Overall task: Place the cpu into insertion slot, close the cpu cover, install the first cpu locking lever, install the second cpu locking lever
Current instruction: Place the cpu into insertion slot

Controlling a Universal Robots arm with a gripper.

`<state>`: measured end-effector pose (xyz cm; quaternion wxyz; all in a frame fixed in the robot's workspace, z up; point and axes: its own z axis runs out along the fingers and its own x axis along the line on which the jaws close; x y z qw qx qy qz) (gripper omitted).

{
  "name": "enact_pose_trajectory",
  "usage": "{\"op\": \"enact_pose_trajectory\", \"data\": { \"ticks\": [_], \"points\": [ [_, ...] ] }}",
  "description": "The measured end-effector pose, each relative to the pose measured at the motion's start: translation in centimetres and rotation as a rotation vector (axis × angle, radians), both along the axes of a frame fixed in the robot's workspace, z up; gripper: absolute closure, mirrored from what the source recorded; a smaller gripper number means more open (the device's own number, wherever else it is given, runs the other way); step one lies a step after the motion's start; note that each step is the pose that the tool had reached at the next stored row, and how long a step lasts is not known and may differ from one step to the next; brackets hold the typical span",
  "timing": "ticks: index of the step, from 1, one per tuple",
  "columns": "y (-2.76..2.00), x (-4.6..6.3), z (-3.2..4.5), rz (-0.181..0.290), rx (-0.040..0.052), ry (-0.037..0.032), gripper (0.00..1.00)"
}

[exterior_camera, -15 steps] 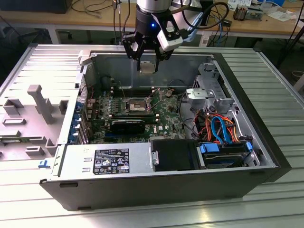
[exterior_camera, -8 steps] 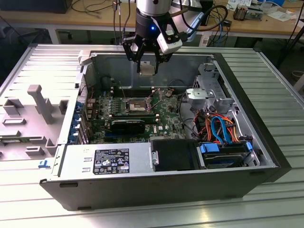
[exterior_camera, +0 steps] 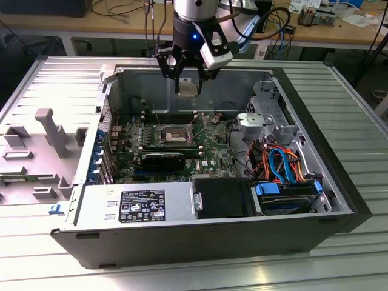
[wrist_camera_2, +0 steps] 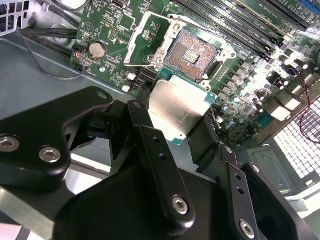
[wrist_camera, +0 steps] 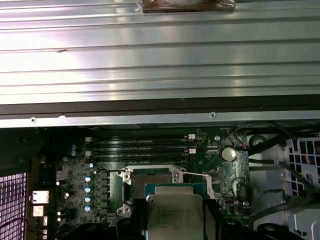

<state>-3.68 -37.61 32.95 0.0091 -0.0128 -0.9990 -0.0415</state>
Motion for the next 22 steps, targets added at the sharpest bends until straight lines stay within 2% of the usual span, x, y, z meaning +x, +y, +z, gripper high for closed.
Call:
{"op": "enact_pose_trajectory", "data": {
  "ticks": [22],
  "points": [
    [-0.16, -0.2, -0.56, 0.0, -0.0004, 0.0, 0.46]
  ]
}}
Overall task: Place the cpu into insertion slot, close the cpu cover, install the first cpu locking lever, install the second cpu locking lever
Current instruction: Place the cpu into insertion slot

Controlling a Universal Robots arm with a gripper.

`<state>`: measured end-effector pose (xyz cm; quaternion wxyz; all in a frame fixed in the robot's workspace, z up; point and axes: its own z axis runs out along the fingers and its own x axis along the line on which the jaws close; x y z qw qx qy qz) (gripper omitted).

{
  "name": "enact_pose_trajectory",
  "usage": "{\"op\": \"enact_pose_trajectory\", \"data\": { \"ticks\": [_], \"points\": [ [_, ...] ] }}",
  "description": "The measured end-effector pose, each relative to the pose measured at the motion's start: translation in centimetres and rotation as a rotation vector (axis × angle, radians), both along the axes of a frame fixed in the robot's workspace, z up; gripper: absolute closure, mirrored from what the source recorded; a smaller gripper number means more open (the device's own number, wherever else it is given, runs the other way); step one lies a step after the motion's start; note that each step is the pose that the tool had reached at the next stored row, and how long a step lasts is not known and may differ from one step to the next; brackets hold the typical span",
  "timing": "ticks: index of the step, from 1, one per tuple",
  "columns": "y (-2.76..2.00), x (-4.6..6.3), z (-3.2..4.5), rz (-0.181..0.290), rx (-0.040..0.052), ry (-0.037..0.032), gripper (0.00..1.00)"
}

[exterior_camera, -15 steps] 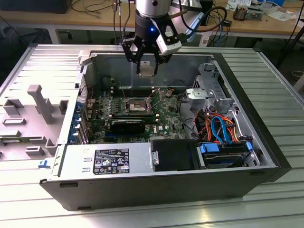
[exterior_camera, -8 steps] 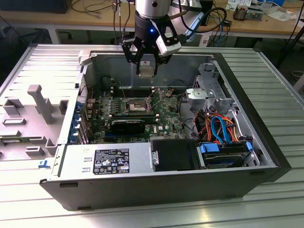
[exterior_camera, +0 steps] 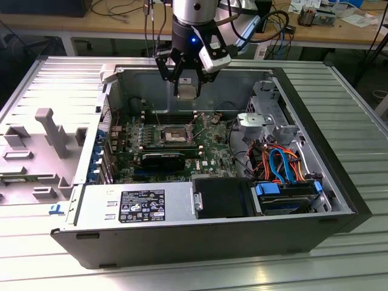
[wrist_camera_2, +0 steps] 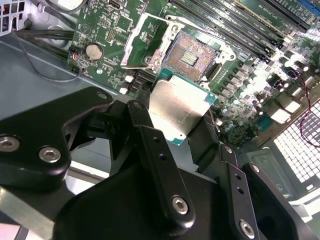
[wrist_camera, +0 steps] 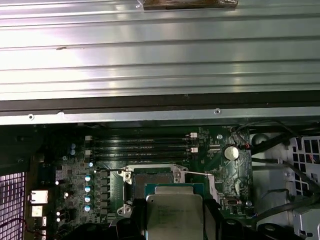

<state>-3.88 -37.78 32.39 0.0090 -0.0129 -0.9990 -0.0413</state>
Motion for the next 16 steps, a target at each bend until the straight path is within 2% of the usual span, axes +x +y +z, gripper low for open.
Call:
{"op": "enact_pose_trajectory", "data": {
  "ticks": [16],
  "points": [
    [-0.04, 0.0, -0.35, 0.0, -0.0001, 0.0, 0.46]
  ]
}}
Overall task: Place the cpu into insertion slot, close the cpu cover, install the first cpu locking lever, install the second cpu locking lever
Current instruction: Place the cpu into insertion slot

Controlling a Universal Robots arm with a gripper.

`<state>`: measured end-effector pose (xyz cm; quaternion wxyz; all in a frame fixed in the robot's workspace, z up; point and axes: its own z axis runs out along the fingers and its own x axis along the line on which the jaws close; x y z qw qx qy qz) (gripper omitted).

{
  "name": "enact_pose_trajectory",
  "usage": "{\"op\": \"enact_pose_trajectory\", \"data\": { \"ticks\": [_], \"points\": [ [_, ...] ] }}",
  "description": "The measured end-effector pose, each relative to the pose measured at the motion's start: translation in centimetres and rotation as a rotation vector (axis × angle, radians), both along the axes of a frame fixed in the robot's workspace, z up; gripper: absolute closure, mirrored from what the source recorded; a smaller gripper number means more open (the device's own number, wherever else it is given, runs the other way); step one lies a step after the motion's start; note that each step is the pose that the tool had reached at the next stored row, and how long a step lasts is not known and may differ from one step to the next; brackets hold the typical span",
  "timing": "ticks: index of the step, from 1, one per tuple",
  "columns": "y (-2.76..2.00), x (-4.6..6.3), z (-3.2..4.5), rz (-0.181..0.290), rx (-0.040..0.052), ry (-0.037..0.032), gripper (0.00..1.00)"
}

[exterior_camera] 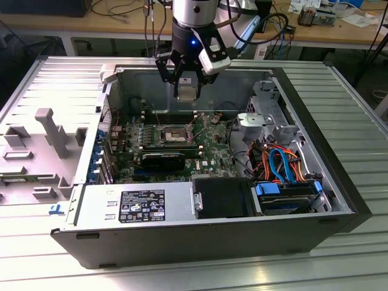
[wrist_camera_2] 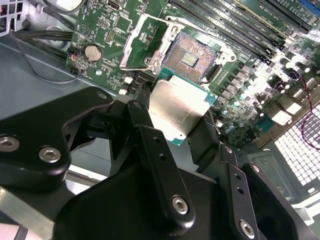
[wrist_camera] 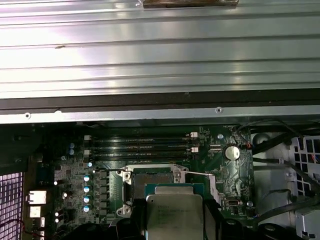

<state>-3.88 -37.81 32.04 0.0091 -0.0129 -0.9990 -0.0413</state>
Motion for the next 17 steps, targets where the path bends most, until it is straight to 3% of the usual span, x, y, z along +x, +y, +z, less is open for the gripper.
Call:
{"op": "enact_pose_trajectory", "data": {
  "ticks": [17],
  "points": [
    [-0.02, 0.0, -0.59, 0.0, -0.0002, -0.0001, 0.46]
  ]
}}
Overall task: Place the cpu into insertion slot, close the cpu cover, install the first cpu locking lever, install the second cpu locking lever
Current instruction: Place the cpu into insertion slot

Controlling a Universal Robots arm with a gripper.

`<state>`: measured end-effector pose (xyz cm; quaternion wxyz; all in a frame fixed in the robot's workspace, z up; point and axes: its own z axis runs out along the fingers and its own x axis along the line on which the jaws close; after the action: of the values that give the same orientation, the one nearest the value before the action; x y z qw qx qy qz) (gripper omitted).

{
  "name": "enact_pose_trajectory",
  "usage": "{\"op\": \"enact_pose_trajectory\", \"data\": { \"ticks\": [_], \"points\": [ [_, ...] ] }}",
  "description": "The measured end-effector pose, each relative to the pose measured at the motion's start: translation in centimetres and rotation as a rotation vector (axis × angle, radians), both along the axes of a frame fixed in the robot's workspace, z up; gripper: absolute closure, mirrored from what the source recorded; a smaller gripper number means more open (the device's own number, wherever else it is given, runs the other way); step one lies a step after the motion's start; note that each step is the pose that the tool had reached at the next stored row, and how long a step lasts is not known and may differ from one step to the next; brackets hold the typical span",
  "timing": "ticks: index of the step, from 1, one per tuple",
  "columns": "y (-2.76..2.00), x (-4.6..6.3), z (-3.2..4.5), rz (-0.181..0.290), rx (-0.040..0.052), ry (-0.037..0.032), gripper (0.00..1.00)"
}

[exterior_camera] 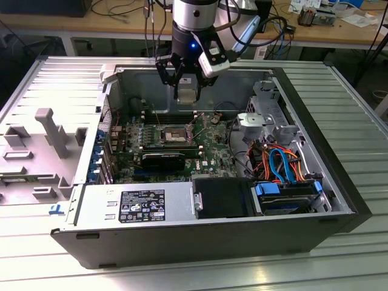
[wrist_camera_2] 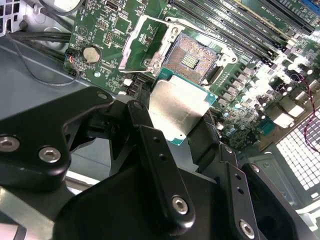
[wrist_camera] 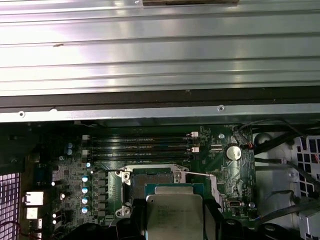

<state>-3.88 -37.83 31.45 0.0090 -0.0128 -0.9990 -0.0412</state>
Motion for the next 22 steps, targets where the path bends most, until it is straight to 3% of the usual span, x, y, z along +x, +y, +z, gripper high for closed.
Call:
{"op": "enact_pose_trajectory", "data": {
  "ticks": [22],
  "points": [
    [-0.01, -0.01, -0.48, 0.0, 0.0, 0.0, 0.46]
  ]
}}
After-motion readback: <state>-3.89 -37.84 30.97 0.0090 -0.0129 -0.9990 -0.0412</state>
